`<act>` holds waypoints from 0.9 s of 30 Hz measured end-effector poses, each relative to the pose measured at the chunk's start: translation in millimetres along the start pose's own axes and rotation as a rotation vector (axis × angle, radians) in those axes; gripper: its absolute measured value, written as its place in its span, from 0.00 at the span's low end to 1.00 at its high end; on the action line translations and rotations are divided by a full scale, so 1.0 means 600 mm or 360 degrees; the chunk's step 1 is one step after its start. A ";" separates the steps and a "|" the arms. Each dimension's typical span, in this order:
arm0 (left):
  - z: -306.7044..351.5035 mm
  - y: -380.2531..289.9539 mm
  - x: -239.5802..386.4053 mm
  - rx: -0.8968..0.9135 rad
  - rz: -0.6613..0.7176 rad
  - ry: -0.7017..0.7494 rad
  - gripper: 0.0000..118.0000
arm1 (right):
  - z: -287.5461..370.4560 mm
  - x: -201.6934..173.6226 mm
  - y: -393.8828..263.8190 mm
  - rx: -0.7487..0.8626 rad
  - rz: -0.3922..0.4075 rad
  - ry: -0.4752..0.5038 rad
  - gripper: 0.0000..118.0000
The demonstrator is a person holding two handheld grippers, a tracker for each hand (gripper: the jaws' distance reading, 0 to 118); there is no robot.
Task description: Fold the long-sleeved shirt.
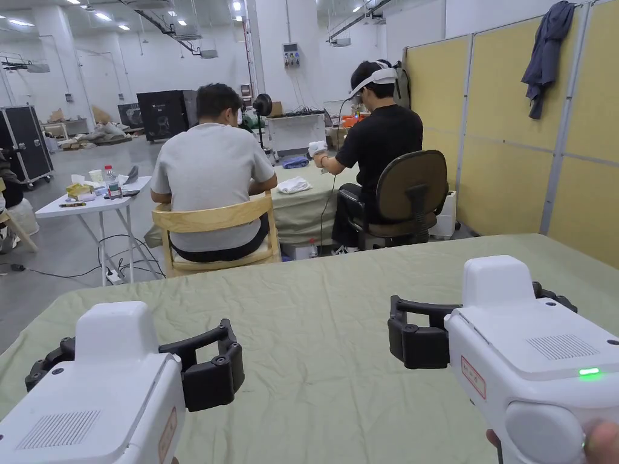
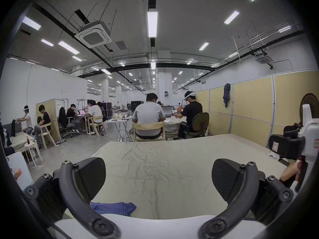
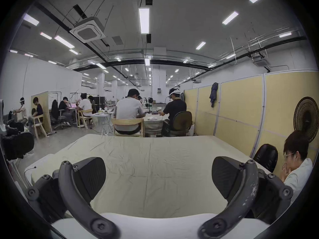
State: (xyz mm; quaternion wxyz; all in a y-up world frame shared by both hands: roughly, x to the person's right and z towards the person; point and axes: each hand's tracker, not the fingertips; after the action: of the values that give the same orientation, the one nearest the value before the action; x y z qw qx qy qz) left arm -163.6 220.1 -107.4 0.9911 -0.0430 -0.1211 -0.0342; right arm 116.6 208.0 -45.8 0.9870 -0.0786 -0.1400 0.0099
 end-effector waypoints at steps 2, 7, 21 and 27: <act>0.000 0.000 0.001 0.0001 -0.0004 -0.0001 1.00 | 0.000 -0.002 -0.001 0.0003 0.0010 -0.0009 1.00; 0.001 0.001 0.004 0.0002 -0.0002 -0.0017 1.00 | 0.004 -0.003 -0.001 0.0032 0.0026 -0.0022 1.00; 0.000 0.000 0.004 0.0003 0.0002 -0.0029 1.00 | 0.000 0.005 0.006 -0.0027 -0.0037 0.0030 1.00; -0.004 0.000 0.001 -0.0020 0.0023 -0.0055 1.00 | -0.001 0.006 0.004 -0.0027 -0.0046 0.0032 1.00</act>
State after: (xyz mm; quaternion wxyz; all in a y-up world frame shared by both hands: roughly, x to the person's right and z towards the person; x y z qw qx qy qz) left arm -162.4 219.6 -109.3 0.9888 -0.0505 -0.1378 -0.0269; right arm 120.1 210.5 -45.8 0.9877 -0.0851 -0.1313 -0.0065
